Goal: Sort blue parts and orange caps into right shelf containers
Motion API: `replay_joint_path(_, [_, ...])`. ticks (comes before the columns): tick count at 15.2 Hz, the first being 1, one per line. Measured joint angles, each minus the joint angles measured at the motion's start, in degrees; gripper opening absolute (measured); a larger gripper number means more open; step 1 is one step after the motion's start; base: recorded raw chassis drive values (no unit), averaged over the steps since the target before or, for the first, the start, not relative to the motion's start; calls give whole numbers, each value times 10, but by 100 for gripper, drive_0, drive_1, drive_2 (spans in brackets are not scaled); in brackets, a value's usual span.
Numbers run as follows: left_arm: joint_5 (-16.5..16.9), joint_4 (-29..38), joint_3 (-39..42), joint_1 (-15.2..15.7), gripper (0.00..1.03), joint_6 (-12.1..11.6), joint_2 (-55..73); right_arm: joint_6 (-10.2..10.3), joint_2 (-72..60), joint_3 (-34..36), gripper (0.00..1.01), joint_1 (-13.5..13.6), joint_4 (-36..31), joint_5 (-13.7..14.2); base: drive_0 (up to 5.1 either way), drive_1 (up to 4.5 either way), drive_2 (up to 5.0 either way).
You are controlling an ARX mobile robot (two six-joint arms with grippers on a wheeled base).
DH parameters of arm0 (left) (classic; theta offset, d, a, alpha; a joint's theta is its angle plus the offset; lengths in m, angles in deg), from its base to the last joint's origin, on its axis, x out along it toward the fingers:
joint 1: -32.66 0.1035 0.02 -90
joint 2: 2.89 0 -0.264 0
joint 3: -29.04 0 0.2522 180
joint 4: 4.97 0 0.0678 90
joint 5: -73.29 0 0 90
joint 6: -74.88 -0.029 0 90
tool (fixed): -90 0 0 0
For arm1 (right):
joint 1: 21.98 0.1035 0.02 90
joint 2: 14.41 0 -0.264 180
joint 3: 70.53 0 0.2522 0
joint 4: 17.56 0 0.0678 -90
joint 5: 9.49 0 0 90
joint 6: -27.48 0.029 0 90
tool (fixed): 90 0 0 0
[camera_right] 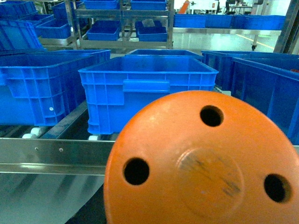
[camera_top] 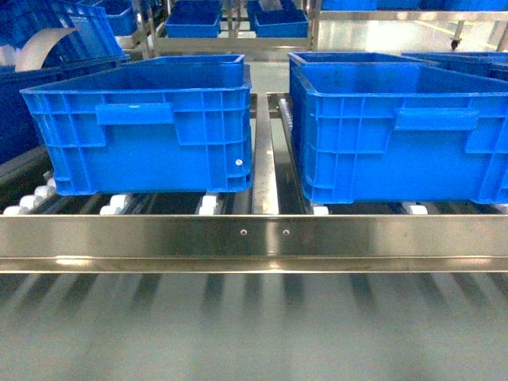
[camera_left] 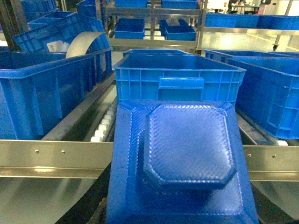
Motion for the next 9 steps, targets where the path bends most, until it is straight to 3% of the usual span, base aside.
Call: replay_joint_path(9, [0, 0, 0, 0, 43, 0, 0, 0, 0, 0, 44, 0, 0, 0, 0, 0, 0])
